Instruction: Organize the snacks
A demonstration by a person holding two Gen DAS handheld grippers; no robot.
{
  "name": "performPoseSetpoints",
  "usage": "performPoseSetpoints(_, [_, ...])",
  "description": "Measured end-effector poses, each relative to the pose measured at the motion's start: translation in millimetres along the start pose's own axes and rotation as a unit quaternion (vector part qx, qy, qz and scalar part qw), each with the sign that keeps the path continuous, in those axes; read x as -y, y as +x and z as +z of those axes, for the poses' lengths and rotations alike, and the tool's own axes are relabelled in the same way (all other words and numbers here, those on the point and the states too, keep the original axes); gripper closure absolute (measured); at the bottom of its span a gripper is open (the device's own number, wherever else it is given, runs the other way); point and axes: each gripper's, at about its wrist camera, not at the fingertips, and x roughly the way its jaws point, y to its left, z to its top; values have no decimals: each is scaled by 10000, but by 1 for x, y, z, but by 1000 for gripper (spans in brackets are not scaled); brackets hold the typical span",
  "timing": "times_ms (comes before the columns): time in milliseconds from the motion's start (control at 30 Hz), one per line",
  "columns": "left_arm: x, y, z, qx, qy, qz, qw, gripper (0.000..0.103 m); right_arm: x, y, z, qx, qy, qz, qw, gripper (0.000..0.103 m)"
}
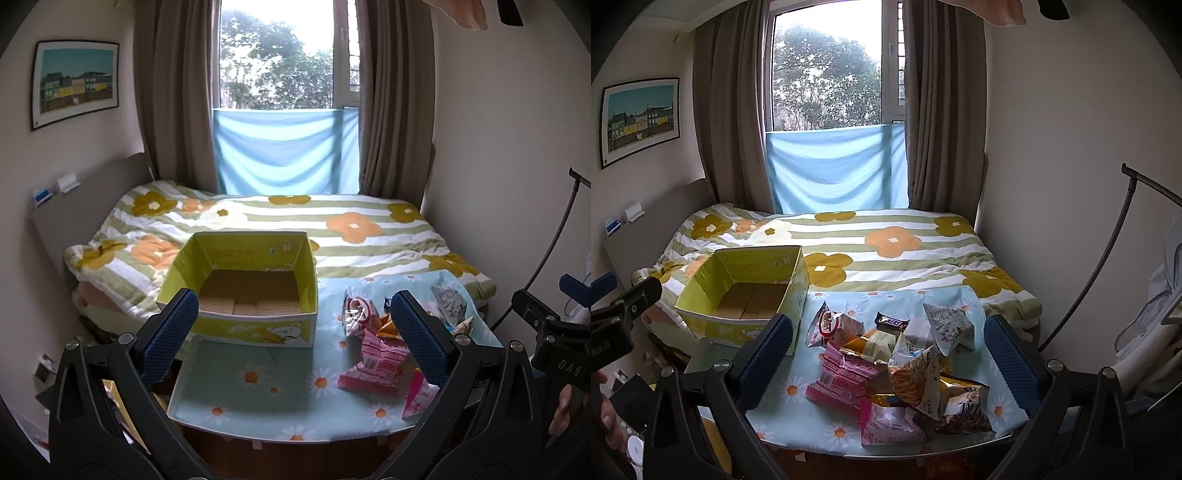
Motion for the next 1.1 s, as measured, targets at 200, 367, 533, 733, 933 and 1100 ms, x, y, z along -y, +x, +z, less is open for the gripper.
performPoseSetpoints(200, [-1, -3, 1, 33, 32, -23, 10000, 0, 0, -1, 1, 47, 59, -32, 10000, 0])
performPoseSetpoints(367, [0, -2, 2, 31, 38, -27, 10000, 0, 3, 1, 4, 28, 64, -83, 9999, 0])
performPoseSetpoints(533, [1, -1, 1, -12, 56, 3, 10000, 0, 3, 1, 4, 25, 22, -86, 10000, 0])
performPoseSetpoints(733, [1, -2, 1, -11, 48, -7, 10000, 0, 2, -1, 4, 36, 5, -85, 10000, 0])
performPoseSetpoints(933, [2, -4, 0, -8, 68, -38, 10000, 0, 5, -1, 4, 50, 43, -68, 10000, 0])
performPoseSetpoints(1100, [4, -4, 0, -11, 90, -82, 9999, 0, 5, -2, 2, 56, 70, -54, 9999, 0])
